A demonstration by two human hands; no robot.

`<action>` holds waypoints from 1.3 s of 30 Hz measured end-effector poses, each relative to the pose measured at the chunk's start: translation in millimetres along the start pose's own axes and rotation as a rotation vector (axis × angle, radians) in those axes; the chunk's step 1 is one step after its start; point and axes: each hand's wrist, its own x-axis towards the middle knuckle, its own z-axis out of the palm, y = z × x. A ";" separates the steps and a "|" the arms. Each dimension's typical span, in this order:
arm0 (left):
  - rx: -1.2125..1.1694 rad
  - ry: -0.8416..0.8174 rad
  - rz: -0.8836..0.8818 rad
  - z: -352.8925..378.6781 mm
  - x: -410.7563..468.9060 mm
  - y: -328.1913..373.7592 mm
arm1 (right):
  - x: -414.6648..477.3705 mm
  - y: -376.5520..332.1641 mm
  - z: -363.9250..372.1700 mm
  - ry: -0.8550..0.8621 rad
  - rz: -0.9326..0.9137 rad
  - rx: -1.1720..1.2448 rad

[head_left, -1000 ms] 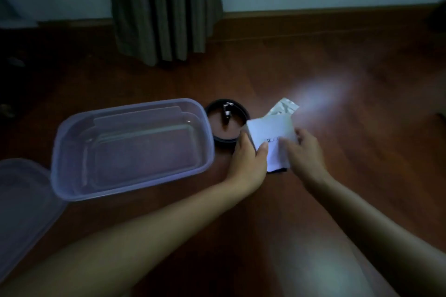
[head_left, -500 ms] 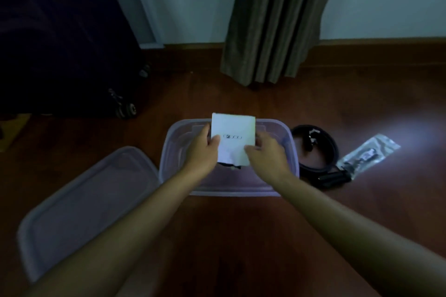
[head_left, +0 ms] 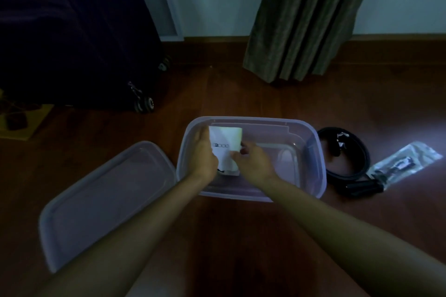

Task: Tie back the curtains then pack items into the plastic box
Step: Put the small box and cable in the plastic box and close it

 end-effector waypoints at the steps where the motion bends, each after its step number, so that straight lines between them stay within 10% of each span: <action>1: 0.049 0.012 0.021 -0.7 3.3 -5.4 | 2.0 -1.6 1.5 -0.018 -0.019 -0.001; 8: 0.176 0.100 0.100 2.6 -0.4 3.1 | -9.0 3.8 -38.1 -0.128 -0.112 -0.007; 18: 0.090 -0.289 0.547 130.5 22.6 177.8 | -30.9 128.1 -237.6 0.921 0.157 0.008; 31: 0.707 -0.592 0.251 210.8 42.4 227.1 | -27.4 183.7 -253.9 0.627 0.567 -0.409; 39: 0.683 -0.381 0.489 210.2 28.6 226.3 | -26.2 188.8 -266.8 0.836 0.583 0.160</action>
